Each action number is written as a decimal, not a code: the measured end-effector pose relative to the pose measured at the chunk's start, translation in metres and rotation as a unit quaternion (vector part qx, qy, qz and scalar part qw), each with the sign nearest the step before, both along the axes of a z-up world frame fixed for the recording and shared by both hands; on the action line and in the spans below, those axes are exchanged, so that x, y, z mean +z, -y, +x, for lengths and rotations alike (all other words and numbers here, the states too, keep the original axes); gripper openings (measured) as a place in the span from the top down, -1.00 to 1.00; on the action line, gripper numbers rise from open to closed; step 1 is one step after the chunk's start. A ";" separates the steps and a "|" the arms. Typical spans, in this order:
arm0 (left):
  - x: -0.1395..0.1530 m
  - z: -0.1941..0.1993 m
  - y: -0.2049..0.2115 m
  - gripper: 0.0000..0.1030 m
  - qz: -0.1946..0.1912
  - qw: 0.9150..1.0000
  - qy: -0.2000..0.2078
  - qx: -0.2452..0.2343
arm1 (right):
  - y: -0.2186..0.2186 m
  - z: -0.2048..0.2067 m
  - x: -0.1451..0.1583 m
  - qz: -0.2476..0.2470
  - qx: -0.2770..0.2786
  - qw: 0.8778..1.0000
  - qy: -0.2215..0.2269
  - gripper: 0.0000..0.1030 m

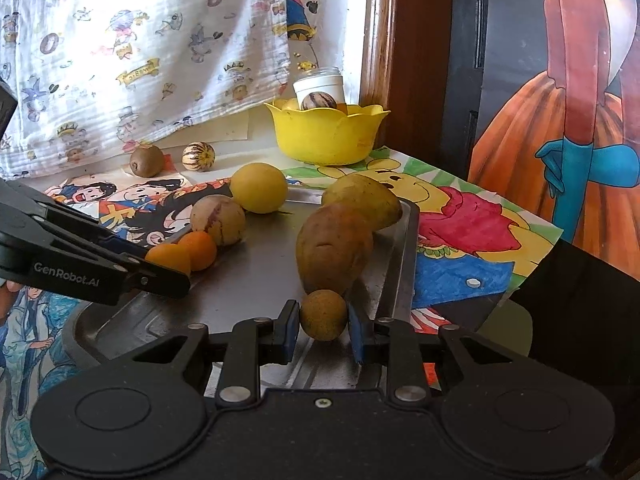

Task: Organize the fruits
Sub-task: 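Carry the orange onto the tray with the left gripper while the right gripper places the brown fruit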

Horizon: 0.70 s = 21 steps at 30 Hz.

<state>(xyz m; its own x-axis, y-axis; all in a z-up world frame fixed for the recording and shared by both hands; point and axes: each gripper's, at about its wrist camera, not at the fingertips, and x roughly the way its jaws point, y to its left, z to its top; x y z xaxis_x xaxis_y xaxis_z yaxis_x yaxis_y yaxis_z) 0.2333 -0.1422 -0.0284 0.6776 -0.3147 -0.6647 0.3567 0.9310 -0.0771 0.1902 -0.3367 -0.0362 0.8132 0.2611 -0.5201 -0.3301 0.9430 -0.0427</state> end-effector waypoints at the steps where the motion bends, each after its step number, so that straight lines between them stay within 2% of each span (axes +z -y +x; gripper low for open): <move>1: 0.000 0.000 0.000 0.32 0.001 1.000 0.000 0.000 | 0.000 0.000 0.000 0.000 -0.001 1.000 0.000 0.45; 13: -0.003 -0.001 0.003 0.29 0.008 1.000 0.003 -0.003 | -0.001 0.002 -0.004 -0.005 -0.010 1.000 -0.001 0.45; 18: -0.001 -0.001 0.001 0.29 0.000 1.000 0.000 0.000 | 0.001 -0.002 -0.001 -0.002 -0.013 1.000 0.003 0.40; 21: 0.003 -0.004 -0.001 0.19 -0.004 1.000 0.003 0.003 | 0.002 -0.006 0.004 0.000 -0.018 1.000 0.009 0.30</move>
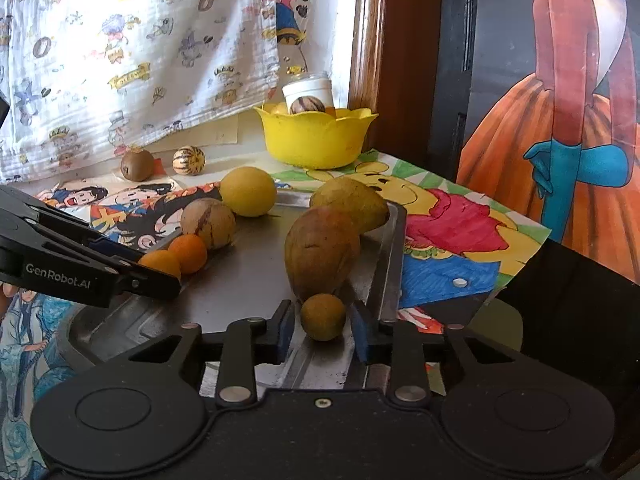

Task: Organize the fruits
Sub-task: 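Carry the orange onto the tray with the left gripper while the right gripper places the brown fruit, then open both grippers and lift them away from the tray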

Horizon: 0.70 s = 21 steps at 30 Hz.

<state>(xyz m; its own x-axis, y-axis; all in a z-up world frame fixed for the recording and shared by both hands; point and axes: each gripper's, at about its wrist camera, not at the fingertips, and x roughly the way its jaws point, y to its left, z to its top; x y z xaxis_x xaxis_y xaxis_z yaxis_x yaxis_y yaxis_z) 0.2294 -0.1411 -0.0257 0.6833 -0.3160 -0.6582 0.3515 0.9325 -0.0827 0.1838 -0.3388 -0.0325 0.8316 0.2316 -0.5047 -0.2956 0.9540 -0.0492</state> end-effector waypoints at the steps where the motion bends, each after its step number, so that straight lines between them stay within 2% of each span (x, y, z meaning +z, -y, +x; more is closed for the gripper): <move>1: 0.002 -0.002 -0.001 0.10 -0.002 1.000 0.002 0.002 | 0.000 -0.002 0.002 0.001 -0.002 1.000 0.003 0.28; 7: 0.021 -0.017 -0.009 -0.18 -0.009 1.000 0.022 0.016 | 0.003 -0.020 0.018 0.002 -0.012 1.000 0.021 0.04; 16: 0.055 -0.058 -0.032 -0.97 -0.026 0.996 0.061 0.066 | 0.000 -0.064 0.061 0.013 -0.021 0.998 0.062 -0.76; 18: 0.063 -0.069 -0.038 -0.99 -0.029 0.994 0.071 0.080 | -0.004 -0.078 0.071 0.019 -0.020 0.997 0.072 -0.90; 21: 0.073 -0.083 -0.048 -0.99 -0.038 0.994 0.064 0.080 | -0.011 -0.100 0.088 0.024 -0.018 0.996 0.086 -0.99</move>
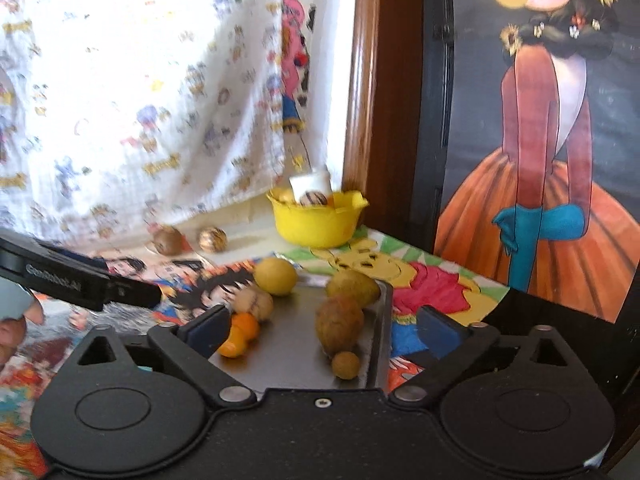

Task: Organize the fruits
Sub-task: 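Open both grippers and lift them away from the tray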

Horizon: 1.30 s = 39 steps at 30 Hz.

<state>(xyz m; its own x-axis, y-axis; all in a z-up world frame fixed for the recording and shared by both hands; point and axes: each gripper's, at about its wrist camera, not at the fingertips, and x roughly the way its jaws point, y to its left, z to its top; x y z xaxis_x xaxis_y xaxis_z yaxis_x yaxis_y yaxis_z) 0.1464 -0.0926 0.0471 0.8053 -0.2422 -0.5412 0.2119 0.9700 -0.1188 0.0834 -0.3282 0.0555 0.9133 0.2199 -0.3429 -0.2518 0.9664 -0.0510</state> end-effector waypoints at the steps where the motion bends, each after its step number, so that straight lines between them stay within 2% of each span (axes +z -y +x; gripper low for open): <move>1: 0.003 -0.006 -0.003 -0.99 -0.005 1.000 -0.003 0.001 | -0.003 -0.008 0.005 0.002 0.002 1.000 0.004 -0.99; 8: 0.005 -0.053 -0.032 -0.99 -0.006 0.999 -0.016 0.029 | -0.024 -0.071 0.032 0.003 0.012 1.000 0.014 -0.99; 15: -0.017 -0.103 -0.074 -0.99 -0.045 0.995 -0.056 0.067 | -0.051 -0.137 0.027 0.016 0.015 1.000 0.011 -0.99; 19: -0.021 -0.126 -0.091 -0.99 -0.029 0.995 -0.066 0.069 | -0.065 -0.160 0.022 0.033 0.027 0.999 0.001 -0.99; 23: -0.020 -0.144 -0.107 -0.99 -0.005 0.994 -0.057 0.089 | -0.081 -0.170 0.017 0.023 0.038 0.999 -0.013 -0.99; 30: -0.017 -0.164 -0.145 -0.99 -0.020 0.989 -0.049 0.137 | -0.113 -0.172 0.008 -0.007 0.075 0.997 -0.029 -0.99; 39: -0.005 -0.154 -0.181 -0.99 -0.005 0.982 -0.034 0.185 | -0.147 -0.135 0.014 -0.045 0.146 0.987 -0.055 -0.99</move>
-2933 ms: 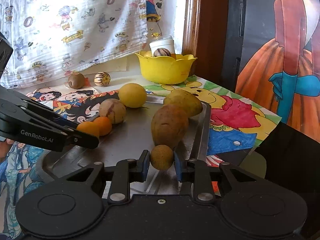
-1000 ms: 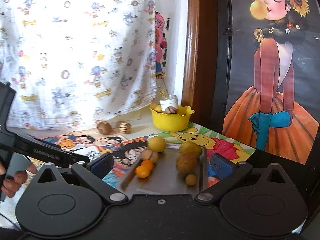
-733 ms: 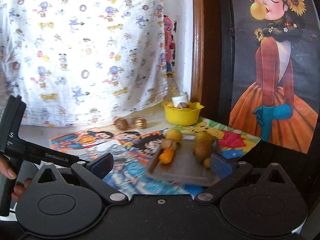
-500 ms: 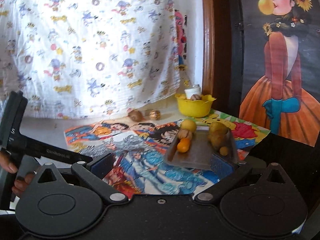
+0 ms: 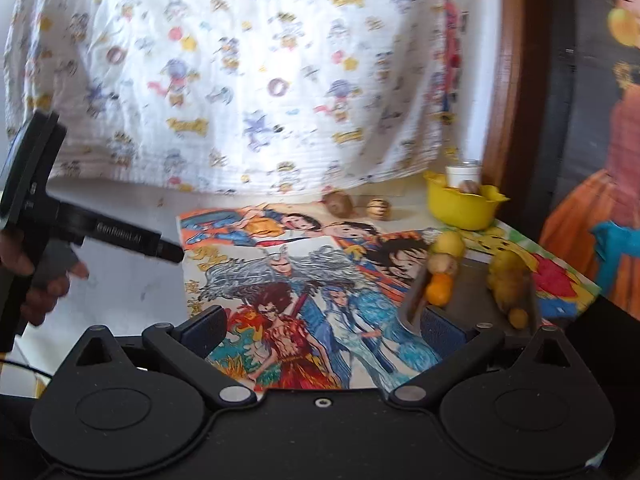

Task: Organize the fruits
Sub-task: 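Open both grippers and lift them away from the tray, then swing both grippers toward the kiwi and striped pepino beside the cloth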

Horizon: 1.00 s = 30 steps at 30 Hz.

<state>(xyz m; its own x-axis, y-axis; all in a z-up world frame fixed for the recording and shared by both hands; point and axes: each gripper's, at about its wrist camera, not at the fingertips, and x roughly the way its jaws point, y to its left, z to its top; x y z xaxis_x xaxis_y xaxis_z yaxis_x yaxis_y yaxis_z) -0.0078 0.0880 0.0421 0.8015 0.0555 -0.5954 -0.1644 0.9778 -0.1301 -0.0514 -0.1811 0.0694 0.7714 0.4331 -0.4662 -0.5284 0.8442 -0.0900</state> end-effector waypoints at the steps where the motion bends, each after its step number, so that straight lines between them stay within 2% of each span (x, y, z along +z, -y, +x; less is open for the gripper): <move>1: 0.004 0.003 -0.001 -0.99 0.007 1.000 0.005 0.002 | -0.003 0.006 0.004 -0.001 0.009 1.000 -0.004 -0.99; 4: 0.020 0.014 -0.005 -0.99 0.029 0.999 0.028 0.012 | -0.012 0.030 0.032 0.008 0.033 0.999 -0.019 -0.99; 7: 0.048 0.027 -0.010 -0.99 0.051 0.996 0.067 0.021 | -0.026 0.054 0.081 0.003 0.039 0.999 -0.012 -0.99; 12: 0.102 0.051 -0.019 -0.99 0.067 0.991 0.118 0.003 | -0.044 0.094 0.193 0.040 0.049 0.998 0.006 -0.99; 15: 0.125 0.069 -0.021 -0.99 0.083 0.987 0.137 0.003 | -0.063 0.132 0.252 0.015 0.036 0.999 0.004 -0.99; 18: 0.132 0.089 -0.023 -0.99 0.100 0.983 0.151 -0.010 | -0.082 0.168 0.281 -0.045 0.037 0.998 0.025 -0.99; 21: 0.122 0.112 -0.024 -0.99 0.110 0.982 0.149 -0.031 | -0.092 0.202 0.274 -0.097 0.076 0.991 0.044 -0.99; 23: 0.109 0.127 -0.021 -0.99 0.113 0.983 0.135 -0.052 | -0.092 0.223 0.253 -0.112 0.103 0.987 0.045 -0.99; 25: 0.093 0.143 -0.014 -0.99 0.123 0.983 0.115 -0.068 | -0.093 0.249 0.221 -0.140 0.115 0.983 0.039 -0.99; 30: 0.050 0.189 0.017 -0.99 0.178 0.973 0.103 -0.107 | -0.094 0.309 0.126 -0.229 0.159 0.959 0.049 -0.99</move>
